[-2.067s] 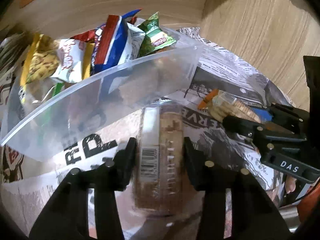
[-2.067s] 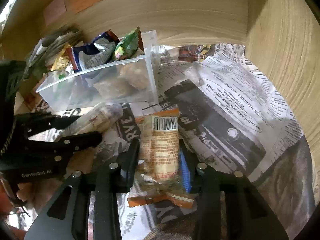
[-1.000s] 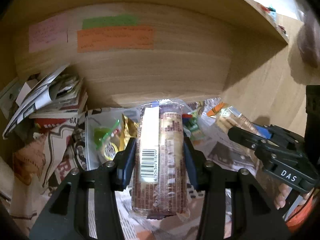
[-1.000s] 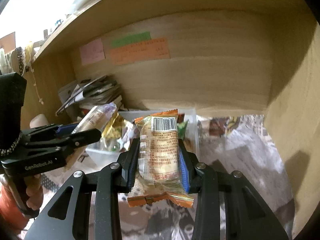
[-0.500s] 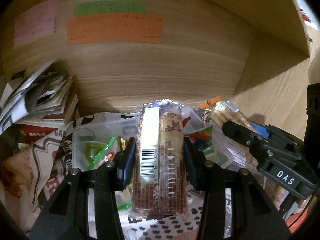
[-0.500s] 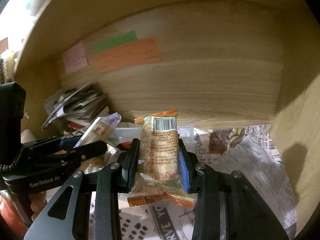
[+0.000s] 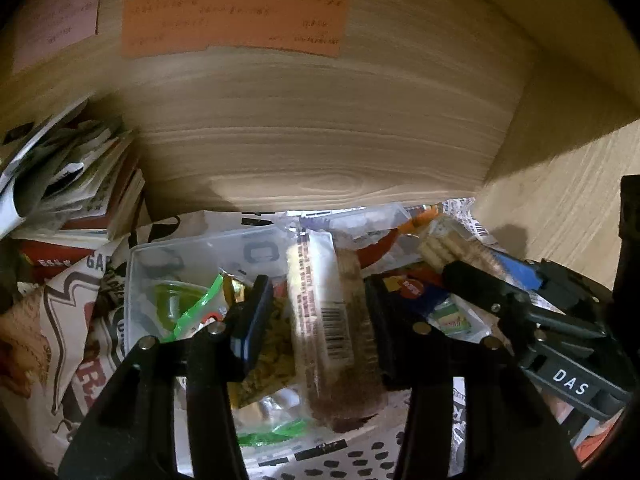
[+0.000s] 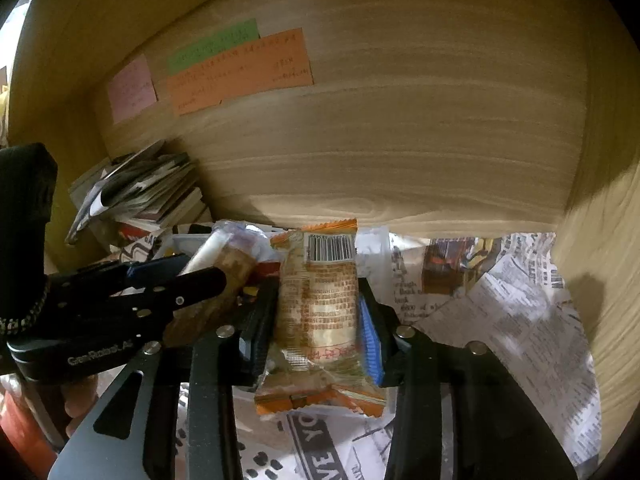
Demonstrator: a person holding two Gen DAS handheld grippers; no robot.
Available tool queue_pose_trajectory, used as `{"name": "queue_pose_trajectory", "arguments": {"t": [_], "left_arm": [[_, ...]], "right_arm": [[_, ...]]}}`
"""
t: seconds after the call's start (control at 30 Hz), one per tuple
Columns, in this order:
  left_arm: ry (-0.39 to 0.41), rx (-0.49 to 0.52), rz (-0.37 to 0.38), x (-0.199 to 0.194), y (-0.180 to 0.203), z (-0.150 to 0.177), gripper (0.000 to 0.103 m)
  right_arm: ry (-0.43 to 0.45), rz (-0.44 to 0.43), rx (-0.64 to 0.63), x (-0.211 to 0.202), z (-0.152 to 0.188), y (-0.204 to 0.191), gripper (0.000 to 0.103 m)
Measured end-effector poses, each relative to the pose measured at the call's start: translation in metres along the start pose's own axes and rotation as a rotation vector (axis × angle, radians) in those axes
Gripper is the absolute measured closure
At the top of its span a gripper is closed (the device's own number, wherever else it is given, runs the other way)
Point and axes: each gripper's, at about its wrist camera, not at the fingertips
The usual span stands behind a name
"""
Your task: Organize snacks
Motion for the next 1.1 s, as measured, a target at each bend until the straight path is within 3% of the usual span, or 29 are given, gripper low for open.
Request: {"name": "queue_pose_trajectory", "arguments": {"t": [0.13, 0.33, 0.63, 0.77, 0.87, 1.1], "left_arm": [[0.021, 0.004, -0.006, -0.013, 0.000, 0.004, 0.053], [0.083, -0.024, -0.003, -0.046, -0.007, 0.009, 0.053], [0.238, -0.018, -0.013, -0.120, -0.004, 0.026, 0.053], [0.270, -0.006, 0.001, -0.146, -0.003, 0.038, 0.052], [0.266, 0.002, -0.001, -0.152, -0.005, 0.049, 0.047], [0.192, 0.014, -0.025, -0.136, -0.013, 0.077, 0.045]], "right_arm": [[0.001, 0.004, 0.009, -0.004, 0.003, 0.002, 0.058], [0.025, 0.005, 0.020, -0.024, 0.005, 0.000, 0.058], [0.150, 0.035, -0.001, -0.089, 0.001, -0.026, 0.058], [0.172, 0.050, -0.008, -0.106, 0.009, -0.034, 0.048], [0.126, 0.071, -0.001, -0.100, 0.024, -0.033, 0.047], [-0.123, 0.070, 0.080, -0.039, 0.071, -0.017, 0.047]]}}
Point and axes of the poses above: each gripper's, at about its wrist camera, not at the fingertips, and x roughly the way its jaws point, y to its right, z to its underside, and after that the axes turned 8 degrees about -x, right-handed
